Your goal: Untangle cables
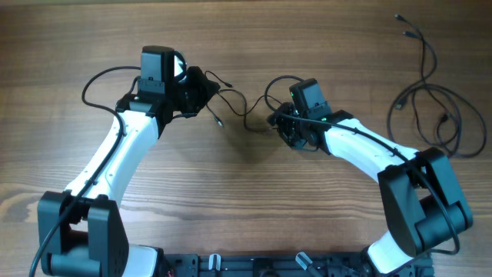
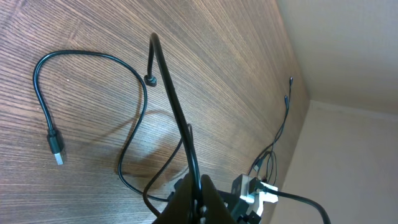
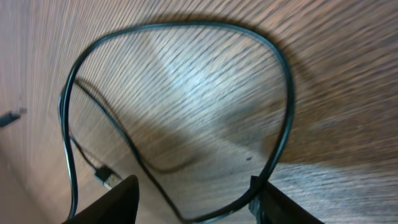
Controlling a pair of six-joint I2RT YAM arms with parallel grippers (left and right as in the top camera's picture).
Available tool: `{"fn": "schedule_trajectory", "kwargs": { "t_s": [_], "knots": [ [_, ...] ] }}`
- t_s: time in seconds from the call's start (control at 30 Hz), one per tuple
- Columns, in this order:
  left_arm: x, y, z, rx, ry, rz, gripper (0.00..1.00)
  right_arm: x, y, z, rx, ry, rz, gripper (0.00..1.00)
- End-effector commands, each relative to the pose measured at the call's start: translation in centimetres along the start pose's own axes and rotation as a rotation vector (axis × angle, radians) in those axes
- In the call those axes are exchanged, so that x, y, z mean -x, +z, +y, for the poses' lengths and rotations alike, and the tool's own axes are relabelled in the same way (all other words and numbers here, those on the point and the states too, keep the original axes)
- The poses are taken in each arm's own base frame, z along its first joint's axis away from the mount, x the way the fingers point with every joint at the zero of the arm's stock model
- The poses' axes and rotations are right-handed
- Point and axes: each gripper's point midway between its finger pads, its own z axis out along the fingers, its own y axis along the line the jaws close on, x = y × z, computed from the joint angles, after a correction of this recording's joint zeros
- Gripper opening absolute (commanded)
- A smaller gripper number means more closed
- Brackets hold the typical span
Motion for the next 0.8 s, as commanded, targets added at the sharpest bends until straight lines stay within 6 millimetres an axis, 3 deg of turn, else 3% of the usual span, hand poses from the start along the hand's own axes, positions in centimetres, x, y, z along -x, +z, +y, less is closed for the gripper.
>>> {"fn": "schedule_trajectory", "kwargs": {
  "t_s": [0.0,0.07,0.23,0.37,0.53,0.63,0.7,0.77],
  "knots": [
    [0.5,-0.9,-1.1,-0.017,0.042,-0.029,0.04,0.6,1.6,-2.3,-0.079,0.109,-0.041,0.52],
    [0.5,-0.9,-1.0,-0.015,0.041,-0.027,0.04,0.2,2.3,-3.1,-0.1,0.113,-0.02,0.47],
    [0.7,-0.9,-0.7,0.003,0.077,-0.039,0.04,-0.3,2.8,-4.2,-0.138,0.029,0.012,0.04],
    [2.8,-1.5,2.6,0.167,0.084,-0.159,0.04,1.4,0.9,-6.0,-0.19,-0.175,0.028,0.04],
    [6.0,-3.9,6.6,0.275,0.031,-0.235,0.04,7.9,-5.8,-7.4,-0.197,-0.35,-0.094,0.04],
    [6.9,-5.0,8.0,0.276,-0.027,-0.232,0.04,12.5,-12.1,-6.3,-0.111,-0.421,-0.261,0.04],
    [6.3,-4.8,7.7,0.256,-0.033,-0.199,0.04,12.9,-15.5,-3.6,0.006,-0.525,-0.325,0.04],
    [5.7,-4.4,7.4,0.255,-0.023,-0.183,0.04,12.4,-17.3,-2.0,0.059,-0.578,-0.364,0.04]
  ]
}}
